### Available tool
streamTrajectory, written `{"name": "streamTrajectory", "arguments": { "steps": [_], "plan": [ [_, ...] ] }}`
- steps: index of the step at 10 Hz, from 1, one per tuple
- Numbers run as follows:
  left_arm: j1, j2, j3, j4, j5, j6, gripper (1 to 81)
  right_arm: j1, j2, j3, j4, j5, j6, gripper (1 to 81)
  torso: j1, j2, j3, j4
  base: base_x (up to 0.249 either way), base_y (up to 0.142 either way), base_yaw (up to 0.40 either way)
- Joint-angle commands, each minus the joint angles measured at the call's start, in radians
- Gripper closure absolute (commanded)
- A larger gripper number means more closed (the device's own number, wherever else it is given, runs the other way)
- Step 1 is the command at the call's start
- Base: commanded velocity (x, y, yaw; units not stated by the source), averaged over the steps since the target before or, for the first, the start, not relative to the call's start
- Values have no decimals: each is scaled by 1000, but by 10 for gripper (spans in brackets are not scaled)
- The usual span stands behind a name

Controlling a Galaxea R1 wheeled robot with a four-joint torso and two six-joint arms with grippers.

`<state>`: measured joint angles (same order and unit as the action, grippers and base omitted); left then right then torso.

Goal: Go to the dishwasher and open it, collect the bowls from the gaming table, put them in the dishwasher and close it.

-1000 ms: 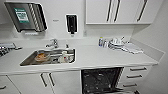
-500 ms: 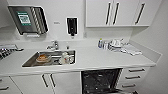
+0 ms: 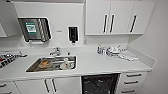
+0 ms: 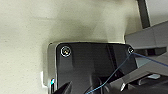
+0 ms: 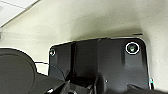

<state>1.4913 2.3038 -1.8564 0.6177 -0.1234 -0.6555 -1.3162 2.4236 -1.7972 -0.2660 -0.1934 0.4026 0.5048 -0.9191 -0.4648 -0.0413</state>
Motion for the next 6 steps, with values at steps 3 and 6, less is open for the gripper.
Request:
{"name": "streamTrajectory", "arguments": {
  "steps": [3,6],
  "plan": [
    [-10,92,-130,2,41,-1,10,38,7,-57,7,-43,-24,10,-105,163,11,0,0,0,0],
    [1,177,-247,2,44,-3,10,-19,116,-213,-4,-43,-31,10,-173,267,12,0,0,0,0]
  ]
}}
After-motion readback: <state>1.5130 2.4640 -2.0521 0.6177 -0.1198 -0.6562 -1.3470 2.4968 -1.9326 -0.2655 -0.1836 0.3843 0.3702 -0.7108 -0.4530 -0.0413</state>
